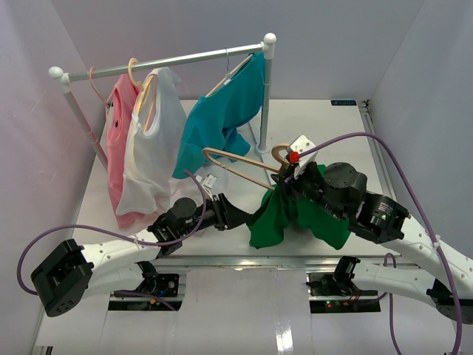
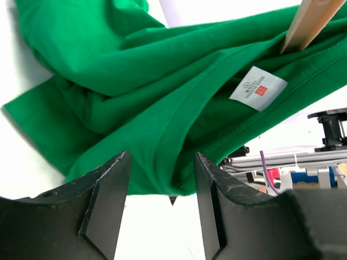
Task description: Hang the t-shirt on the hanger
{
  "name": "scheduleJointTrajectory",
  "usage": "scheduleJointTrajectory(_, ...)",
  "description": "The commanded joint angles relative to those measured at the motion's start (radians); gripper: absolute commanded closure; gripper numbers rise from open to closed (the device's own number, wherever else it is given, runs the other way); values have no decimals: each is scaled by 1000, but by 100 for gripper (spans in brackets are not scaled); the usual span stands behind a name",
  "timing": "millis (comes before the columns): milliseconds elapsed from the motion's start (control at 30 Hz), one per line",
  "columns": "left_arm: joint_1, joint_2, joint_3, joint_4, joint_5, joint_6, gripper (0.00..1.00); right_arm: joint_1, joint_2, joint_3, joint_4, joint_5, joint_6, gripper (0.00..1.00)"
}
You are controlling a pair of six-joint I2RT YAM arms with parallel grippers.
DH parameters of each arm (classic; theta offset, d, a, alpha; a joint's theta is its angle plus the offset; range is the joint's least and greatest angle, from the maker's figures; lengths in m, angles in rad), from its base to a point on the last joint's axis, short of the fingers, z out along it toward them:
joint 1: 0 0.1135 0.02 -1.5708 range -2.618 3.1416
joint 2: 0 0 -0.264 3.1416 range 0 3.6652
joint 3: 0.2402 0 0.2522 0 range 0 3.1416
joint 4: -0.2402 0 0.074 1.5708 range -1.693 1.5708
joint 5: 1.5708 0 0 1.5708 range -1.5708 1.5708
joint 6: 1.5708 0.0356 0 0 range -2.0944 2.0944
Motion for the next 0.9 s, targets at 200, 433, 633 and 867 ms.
scheduleJointTrajectory(200, -25, 70, 60, 30, -3, 31, 79, -1, -21, -34, 109, 17, 4, 92)
scheduleJointTrajectory(433, -23, -7, 172, -263, -266, 79, 100, -2, -119, -52, 80, 54, 2, 92)
scheduleJointTrajectory(633, -21, -6, 275, -391, -294, 101, 100, -1, -185, -52, 46, 53, 3, 92)
scheduleJointTrajectory(867, -20, -15, 330, -466, -267, 117, 100, -3, -205, -77, 33, 41, -5, 92)
